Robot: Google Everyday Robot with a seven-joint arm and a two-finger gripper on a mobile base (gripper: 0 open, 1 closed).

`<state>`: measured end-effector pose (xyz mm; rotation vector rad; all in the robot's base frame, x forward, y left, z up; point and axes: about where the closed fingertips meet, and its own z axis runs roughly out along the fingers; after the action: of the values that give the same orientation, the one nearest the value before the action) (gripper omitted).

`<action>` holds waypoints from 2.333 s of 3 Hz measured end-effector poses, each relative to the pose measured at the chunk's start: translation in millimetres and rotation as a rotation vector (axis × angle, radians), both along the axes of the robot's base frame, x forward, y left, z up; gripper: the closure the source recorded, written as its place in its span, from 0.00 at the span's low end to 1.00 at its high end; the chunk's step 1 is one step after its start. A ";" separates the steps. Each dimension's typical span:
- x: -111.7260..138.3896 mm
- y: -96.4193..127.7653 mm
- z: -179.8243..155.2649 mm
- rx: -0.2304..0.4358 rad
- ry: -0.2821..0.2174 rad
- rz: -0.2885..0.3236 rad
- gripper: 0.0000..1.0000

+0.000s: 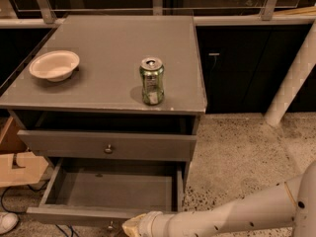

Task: Close middle drawer

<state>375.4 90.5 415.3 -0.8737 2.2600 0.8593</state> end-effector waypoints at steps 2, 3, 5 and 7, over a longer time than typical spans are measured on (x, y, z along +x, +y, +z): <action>33.4 25.0 13.7 0.047 -0.097 -0.021 1.00; 33.4 25.0 13.7 0.047 -0.097 -0.021 1.00; -5.8 -52.8 35.9 0.049 -0.019 -0.242 1.00; -11.0 -46.2 7.3 0.016 0.020 -0.234 1.00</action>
Offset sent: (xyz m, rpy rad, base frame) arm 0.0939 0.0583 0.0432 0.1071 -0.2502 -0.0362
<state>364.4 44.3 422.6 -0.5805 2.3125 0.7799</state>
